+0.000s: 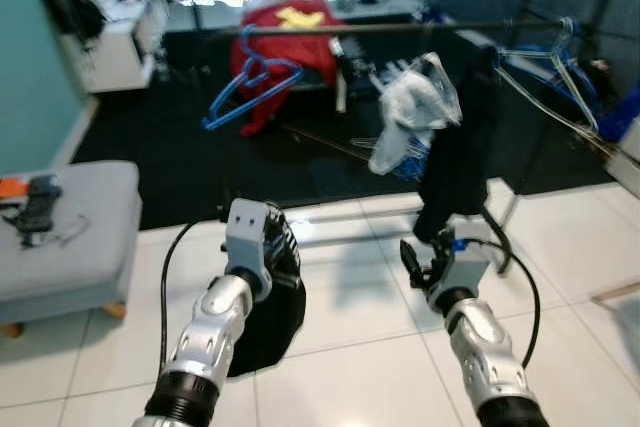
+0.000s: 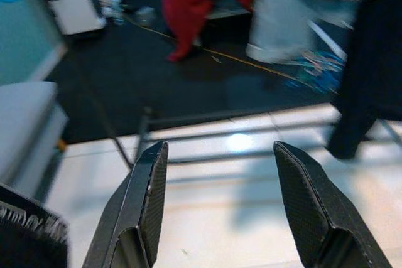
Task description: Hang hanger
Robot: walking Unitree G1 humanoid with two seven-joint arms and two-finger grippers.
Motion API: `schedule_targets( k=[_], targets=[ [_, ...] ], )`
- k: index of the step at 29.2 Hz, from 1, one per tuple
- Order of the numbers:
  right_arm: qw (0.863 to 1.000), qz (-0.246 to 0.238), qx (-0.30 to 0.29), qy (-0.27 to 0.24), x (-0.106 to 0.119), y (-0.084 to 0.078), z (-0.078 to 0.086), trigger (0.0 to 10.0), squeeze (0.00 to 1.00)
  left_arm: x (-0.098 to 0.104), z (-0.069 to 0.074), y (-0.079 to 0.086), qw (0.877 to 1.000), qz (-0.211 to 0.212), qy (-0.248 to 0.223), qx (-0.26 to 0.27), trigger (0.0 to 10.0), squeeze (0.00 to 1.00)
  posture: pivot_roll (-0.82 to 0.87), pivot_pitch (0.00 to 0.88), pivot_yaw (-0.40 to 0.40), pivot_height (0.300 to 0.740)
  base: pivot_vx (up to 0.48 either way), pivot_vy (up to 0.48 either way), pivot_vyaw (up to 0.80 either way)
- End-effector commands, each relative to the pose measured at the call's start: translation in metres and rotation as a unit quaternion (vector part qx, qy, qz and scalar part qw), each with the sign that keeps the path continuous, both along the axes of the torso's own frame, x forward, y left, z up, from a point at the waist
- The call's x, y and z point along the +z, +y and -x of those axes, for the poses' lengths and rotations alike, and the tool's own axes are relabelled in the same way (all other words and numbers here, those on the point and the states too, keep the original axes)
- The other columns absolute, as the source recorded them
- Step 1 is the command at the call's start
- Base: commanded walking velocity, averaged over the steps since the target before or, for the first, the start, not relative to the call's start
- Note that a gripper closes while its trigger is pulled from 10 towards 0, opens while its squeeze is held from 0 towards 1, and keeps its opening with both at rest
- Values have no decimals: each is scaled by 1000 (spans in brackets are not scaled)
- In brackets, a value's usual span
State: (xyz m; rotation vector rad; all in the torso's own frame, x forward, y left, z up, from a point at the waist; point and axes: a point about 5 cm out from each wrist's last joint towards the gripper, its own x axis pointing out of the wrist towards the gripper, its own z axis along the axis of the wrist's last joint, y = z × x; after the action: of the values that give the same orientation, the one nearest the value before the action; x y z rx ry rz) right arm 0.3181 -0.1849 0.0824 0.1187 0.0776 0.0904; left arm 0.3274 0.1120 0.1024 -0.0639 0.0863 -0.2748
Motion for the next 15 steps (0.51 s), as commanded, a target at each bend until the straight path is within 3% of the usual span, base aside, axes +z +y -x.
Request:
schedule_targets(
  k=[1, 15],
  targets=[
    [1000, -13, -7, 0, -2, 4, 0, 10000, 0, -6, 0, 7, 1000, -4, 13, 11, 10000, 0, -129, 17, 21, 740, 364, 0, 0],
    [1000, 9, 1, -26, 9, 0, -4, 10000, 0, -5, -2, 6, 1000, -7, 10, 8, 10000, 0, -142, 31, 27, 740, 363, 0, 0]
  ],
)
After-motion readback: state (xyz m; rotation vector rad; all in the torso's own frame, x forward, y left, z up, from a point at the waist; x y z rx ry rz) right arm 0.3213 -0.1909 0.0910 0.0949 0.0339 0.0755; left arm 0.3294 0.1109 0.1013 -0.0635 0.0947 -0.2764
